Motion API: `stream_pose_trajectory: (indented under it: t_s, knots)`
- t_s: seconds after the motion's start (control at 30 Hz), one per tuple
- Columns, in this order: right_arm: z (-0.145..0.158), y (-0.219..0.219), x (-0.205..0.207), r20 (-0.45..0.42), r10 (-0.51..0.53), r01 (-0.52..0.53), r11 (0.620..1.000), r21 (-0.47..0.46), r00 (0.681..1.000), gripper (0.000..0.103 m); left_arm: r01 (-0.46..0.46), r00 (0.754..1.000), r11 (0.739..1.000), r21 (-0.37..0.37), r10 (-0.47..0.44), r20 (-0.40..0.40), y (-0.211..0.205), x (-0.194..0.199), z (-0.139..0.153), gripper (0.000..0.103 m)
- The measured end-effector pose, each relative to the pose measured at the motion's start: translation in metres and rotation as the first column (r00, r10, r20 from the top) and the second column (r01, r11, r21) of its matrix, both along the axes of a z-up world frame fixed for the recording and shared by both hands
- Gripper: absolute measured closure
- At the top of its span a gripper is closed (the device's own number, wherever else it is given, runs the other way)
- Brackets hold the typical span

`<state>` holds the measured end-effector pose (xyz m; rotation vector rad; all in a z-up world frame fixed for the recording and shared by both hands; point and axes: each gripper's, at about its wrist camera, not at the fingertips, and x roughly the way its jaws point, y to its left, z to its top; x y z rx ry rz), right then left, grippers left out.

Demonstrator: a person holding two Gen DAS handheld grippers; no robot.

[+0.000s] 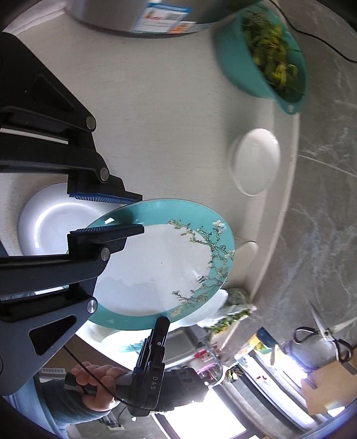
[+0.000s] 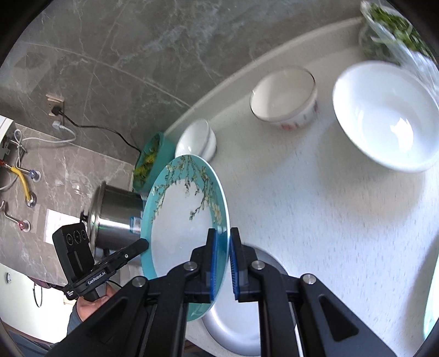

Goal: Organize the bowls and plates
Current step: 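Lift the teal floral plate with both tools and lower it onto the grey-rimmed plate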

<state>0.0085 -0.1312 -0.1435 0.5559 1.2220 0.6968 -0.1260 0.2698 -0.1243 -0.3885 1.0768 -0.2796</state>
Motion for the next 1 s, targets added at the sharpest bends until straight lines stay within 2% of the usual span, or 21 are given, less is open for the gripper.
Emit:
stream_pose_trajectory:
  t_s: [0.47,0.67,1.0]
  knots:
    - [-0.062,0.002,-0.048,-0.104,0.017,-0.026,0.996,-0.08,0.994,0.09,0.042,0.993,0.998,0.044,-0.037,-0.111,-0.008,-0.064,-0.065,0.091]
    - [-0.077,0.004,-0.059,-0.115,0.024,-0.036,0.994,-0.103,0.993,0.09,0.062,0.992,0.995,0.073,-0.053,-0.117,-0.01,-0.071,-0.078,0.091]
    - [-0.088,0.001,-0.066,-0.115,0.012,-0.03,0.988,-0.15,0.993,0.09,0.113,0.986,0.985,0.129,-0.095,-0.139,-0.028,-0.06,-0.094,0.089]
